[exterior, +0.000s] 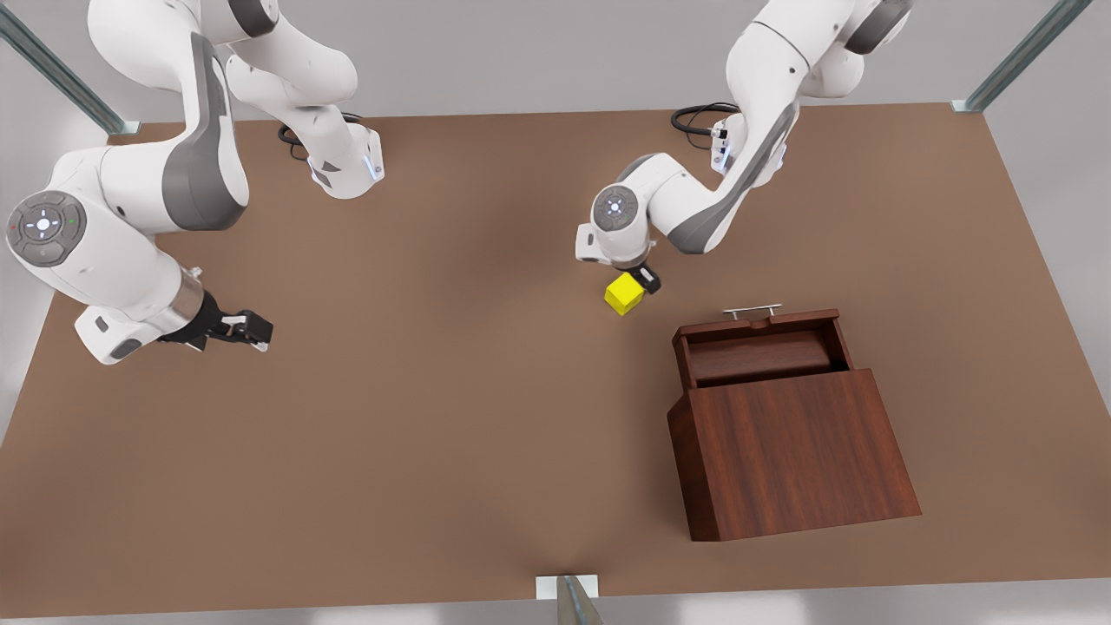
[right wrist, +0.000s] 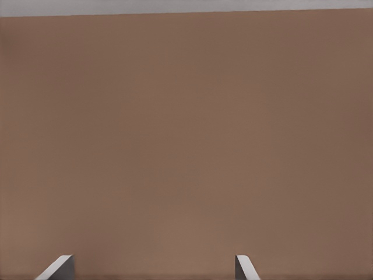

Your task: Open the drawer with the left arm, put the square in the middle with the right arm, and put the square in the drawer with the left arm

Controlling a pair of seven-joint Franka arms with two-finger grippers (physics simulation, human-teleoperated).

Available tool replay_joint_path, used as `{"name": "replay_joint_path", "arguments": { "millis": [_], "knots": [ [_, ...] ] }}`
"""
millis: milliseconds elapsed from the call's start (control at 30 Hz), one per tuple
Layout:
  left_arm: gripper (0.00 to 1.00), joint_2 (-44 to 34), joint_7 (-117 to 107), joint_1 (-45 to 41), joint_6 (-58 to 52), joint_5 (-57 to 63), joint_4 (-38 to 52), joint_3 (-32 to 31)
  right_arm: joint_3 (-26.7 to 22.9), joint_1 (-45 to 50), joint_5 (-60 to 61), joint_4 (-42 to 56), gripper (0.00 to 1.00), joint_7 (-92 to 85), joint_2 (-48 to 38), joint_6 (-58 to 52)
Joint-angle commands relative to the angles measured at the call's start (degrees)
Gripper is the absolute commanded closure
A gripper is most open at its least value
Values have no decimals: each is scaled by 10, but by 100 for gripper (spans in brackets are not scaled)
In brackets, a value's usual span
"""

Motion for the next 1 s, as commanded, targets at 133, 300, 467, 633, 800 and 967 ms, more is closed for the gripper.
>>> {"name": "replay_joint_path", "arguments": {
  "millis": [133,300,467,633,800,967],
  "knots": [
    [0,15,-3,2,47,-6,-16,2,0,0,0,-1,0,0,0,0],
    [0,12,-7,2,121,-1,-68,21,0,0,0,-1,0,-1,0,0],
    [0,24,-7,1,168,-1,-92,22,-1,-1,0,2,0,-1,-1,-7],
    [0,46,-7,1,173,11,-92,23,-1,-1,0,0,0,-1,-1,-8],
    [0,59,-8,-1,179,12,-92,27,-1,0,0,1,0,-1,0,-7],
    [0,69,-8,-1,196,19,-92,29,-1,-1,0,1,0,-3,1,-6]
  ]
}}
